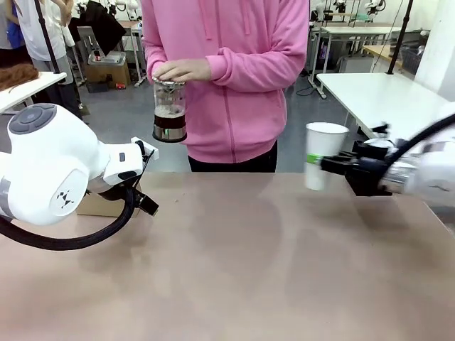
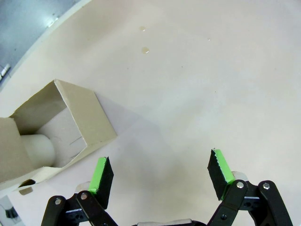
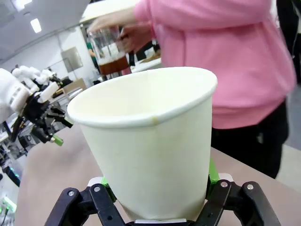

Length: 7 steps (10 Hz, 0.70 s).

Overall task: Pour a drink into a cup and package it in a carrier.
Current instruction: Pick up the 600 ml Paper Cup and place it in the middle top area of the table.

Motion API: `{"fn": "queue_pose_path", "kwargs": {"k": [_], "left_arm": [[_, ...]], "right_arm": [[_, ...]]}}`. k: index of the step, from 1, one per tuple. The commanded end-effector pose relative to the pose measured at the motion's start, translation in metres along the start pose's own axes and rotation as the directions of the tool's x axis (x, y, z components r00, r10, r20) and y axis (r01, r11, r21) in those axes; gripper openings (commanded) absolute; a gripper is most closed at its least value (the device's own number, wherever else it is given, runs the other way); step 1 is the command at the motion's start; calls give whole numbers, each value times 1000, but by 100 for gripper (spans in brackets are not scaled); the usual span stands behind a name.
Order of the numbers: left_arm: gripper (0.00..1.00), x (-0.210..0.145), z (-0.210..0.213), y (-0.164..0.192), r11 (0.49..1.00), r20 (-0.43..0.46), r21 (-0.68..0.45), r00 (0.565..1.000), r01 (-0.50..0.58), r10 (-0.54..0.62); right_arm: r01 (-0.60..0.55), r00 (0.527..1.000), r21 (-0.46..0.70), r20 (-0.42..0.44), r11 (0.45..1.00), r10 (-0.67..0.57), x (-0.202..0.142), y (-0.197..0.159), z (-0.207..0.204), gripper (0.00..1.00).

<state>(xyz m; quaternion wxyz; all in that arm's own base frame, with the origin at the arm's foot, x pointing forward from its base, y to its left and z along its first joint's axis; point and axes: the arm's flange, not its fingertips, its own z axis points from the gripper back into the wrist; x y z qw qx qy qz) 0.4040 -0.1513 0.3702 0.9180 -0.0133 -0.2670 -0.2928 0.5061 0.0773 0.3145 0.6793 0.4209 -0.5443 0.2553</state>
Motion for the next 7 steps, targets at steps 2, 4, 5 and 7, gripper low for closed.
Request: {"fn": "queue_pose_path", "kwargs": {"k": [2,4,5,7], "left_arm": [[100,0,0,0,1000,1,-1,1000,0,0],[100,0,0,0,1000,1,-1,1000,0,0],[100,0,0,0,1000,1,-1,1000,0,0],[100,0,0,0,1000,1,-1,1000,0,0]], "right_arm": [[-3,1000,-72,-12,997,2,-30,-13,-75,80],[-71,997,-96,19,993,73,-53,-21,-98,80],[-73,996,-92,39,993,77,-56,-23,-99,80],[-70,996,-83,56,994,74,-56,-29,-99,80]]}}
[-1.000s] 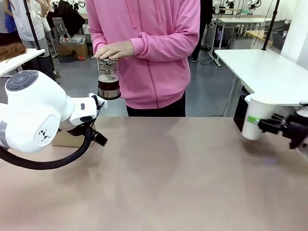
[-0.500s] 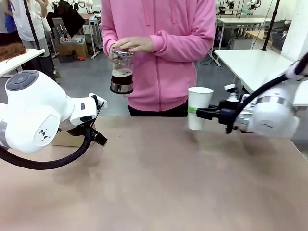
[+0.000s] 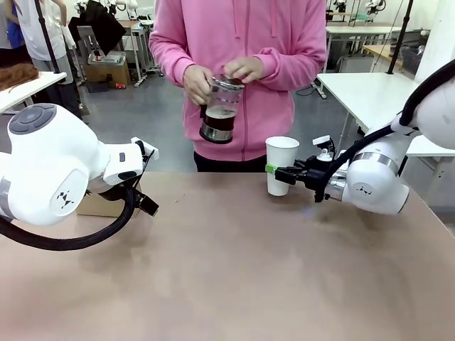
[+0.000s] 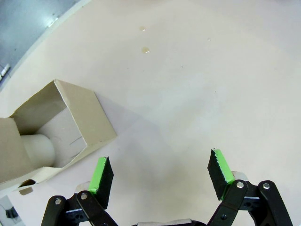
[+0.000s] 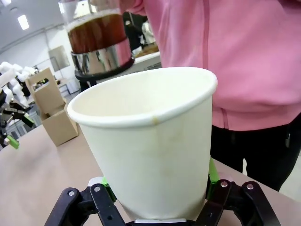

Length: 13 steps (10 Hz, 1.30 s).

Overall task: Pour a drink into a cup and package it in a carrier.
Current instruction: Pick up the 600 ml Paper Cup and place it in the middle top area of the table, then when a person places the Paper Cup Lid on the 600 ml Paper Cup , lift the 600 ml Paper Cup.

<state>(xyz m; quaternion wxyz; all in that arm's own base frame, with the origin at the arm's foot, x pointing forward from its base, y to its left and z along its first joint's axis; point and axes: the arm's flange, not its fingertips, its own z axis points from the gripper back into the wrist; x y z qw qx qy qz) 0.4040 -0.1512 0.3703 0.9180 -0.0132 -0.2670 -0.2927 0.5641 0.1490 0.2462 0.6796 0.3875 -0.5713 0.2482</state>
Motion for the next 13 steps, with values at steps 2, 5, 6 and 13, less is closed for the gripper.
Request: {"fn": "queue_pose_path", "kwargs": {"k": [2,5,6,13], "left_arm": [[100,0,0,0,1000,1,-1,1000,0,0],[100,0,0,0,1000,1,-1,1000,0,0],[100,0,0,0,1000,1,-1,1000,0,0],[100,0,0,0,1000,1,-1,1000,0,0]], "right_arm": [[0,1000,0,0,1000,0,0,0,0,80],[0,1000,0,0,1000,0,0,0,0,80],[0,1000,0,0,1000,0,0,0,0,80],[0,1000,0,0,1000,0,0,0,0,80]]}}
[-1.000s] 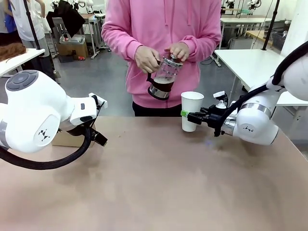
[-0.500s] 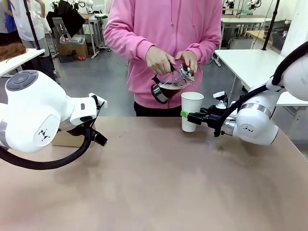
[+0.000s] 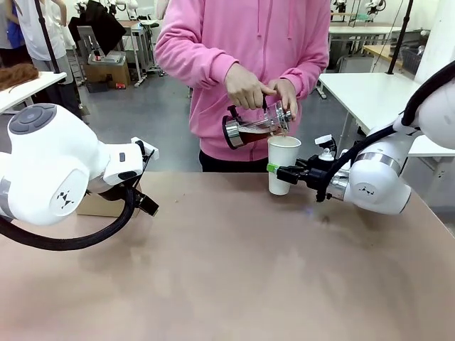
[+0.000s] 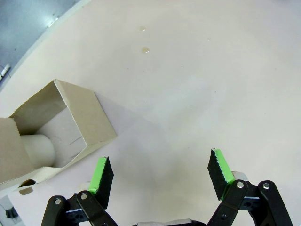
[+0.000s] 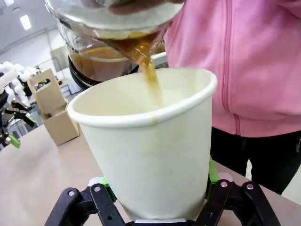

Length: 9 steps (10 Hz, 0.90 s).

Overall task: Pour a drink into a cup and package it in a carrier.
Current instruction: When a person places the Paper Cup Lid on the 600 ml Paper Cup , lift the 600 ml Paper Cup.

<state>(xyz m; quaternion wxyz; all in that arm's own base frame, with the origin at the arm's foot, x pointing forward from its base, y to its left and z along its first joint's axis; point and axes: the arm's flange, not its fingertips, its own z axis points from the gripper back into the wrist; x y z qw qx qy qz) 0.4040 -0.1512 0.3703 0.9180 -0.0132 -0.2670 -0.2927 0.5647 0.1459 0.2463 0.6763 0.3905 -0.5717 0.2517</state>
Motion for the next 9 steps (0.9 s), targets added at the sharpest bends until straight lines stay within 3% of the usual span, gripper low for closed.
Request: {"fn": "queue_pose_path", "kwargs": {"k": [1,9], "left_arm": [[100,0,0,0,1000,1,-1,1000,0,0],[100,0,0,0,1000,1,-1,1000,0,0]], "right_arm": [[3,1000,-10,-3,1000,-3,0,2,-2,80],[3,1000,-10,-3,1000,-3,0,2,-2,80]]}}
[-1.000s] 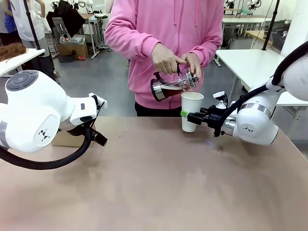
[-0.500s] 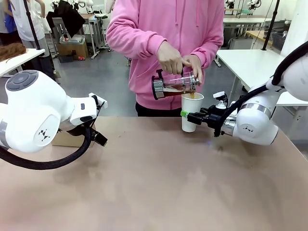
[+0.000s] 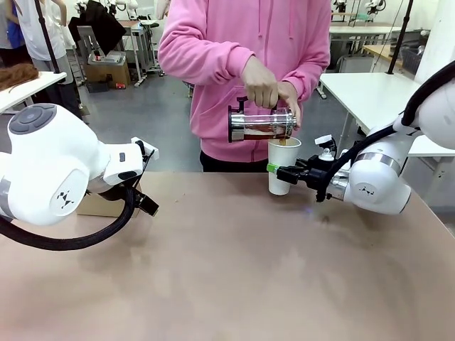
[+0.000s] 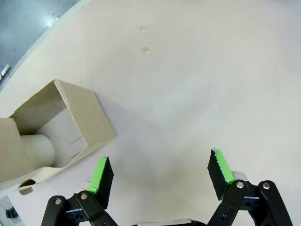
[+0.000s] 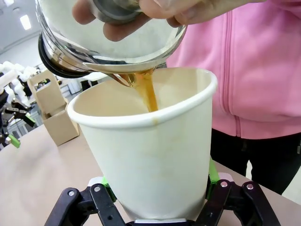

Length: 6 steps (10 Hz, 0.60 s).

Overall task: Pour a drink into a cup and package it in a carrier.
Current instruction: When a person places the Paper Cup Lid on the 600 ml Paper Cup , lift the 600 ml Paper Cup.

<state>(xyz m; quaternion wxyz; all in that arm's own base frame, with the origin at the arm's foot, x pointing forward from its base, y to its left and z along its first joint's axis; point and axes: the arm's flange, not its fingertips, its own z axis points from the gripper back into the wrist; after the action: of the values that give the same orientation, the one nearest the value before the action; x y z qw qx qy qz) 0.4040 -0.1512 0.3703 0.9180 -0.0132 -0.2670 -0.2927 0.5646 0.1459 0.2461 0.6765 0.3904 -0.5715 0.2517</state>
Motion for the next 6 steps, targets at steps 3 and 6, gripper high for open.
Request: {"fn": "queue_pose_path", "kwargs": {"k": [3,6], "left_arm": [[100,0,0,0,1000,1,-1,1000,0,0],[100,0,0,0,1000,1,-1,1000,0,0]], "right_arm": [[3,1000,-10,-3,1000,-3,0,2,-2,80],[3,1000,-10,-3,1000,-3,0,2,-2,80]]}}
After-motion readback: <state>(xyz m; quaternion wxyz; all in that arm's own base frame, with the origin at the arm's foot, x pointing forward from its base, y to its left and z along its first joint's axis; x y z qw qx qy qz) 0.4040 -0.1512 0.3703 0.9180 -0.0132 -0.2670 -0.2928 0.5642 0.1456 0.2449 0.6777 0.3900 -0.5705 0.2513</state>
